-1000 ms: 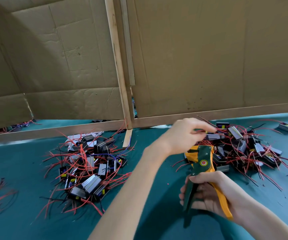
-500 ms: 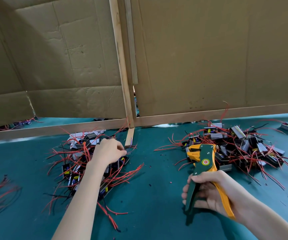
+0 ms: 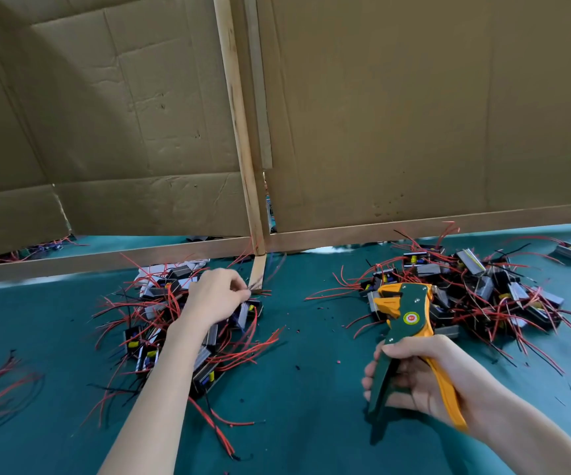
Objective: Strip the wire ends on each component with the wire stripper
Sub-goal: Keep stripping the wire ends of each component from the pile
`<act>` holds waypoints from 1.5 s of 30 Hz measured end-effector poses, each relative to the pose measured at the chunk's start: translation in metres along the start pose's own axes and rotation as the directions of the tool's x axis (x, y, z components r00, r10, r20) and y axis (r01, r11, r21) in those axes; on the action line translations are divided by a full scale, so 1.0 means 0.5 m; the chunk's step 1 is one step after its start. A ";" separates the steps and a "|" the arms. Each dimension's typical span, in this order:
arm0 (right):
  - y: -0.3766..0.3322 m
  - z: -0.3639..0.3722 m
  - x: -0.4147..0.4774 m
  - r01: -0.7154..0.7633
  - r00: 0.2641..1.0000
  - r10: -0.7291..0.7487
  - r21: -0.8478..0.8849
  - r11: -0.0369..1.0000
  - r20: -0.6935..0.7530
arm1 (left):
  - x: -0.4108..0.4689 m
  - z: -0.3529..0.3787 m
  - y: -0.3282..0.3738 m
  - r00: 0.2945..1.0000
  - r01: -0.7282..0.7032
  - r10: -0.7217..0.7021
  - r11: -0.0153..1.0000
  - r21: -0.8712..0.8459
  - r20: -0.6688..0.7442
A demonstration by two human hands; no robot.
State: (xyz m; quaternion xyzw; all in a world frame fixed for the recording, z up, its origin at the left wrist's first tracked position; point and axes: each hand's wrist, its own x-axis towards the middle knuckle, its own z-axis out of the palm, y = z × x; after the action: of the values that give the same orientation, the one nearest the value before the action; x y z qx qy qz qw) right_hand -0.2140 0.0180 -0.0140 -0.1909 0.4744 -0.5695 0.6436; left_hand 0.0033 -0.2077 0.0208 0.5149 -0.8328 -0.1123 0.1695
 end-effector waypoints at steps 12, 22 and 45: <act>0.000 0.007 -0.009 0.015 1.000 -0.015 -0.014 1.000 -0.012 | -0.027 -0.048 0.085 0.965 -0.227 0.055 0.660 -0.716 -0.255; 0.000 -0.002 -0.001 0.046 0.999 -0.046 -0.026 0.999 -0.010 | -0.044 0.003 0.160 0.927 -0.316 0.224 0.899 -0.303 -0.300; -0.005 -0.006 -0.001 0.060 0.998 -0.060 -0.005 0.998 -0.014 | -0.056 0.086 0.159 0.870 -0.436 0.410 0.899 0.037 0.274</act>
State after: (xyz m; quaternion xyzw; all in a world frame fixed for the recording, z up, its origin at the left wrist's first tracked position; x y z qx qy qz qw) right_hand -0.2176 0.0185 -0.0131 -0.2023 0.4743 -0.5888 0.6225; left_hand -0.0676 -0.1467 0.0054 0.3084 -0.9447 -0.0979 0.0539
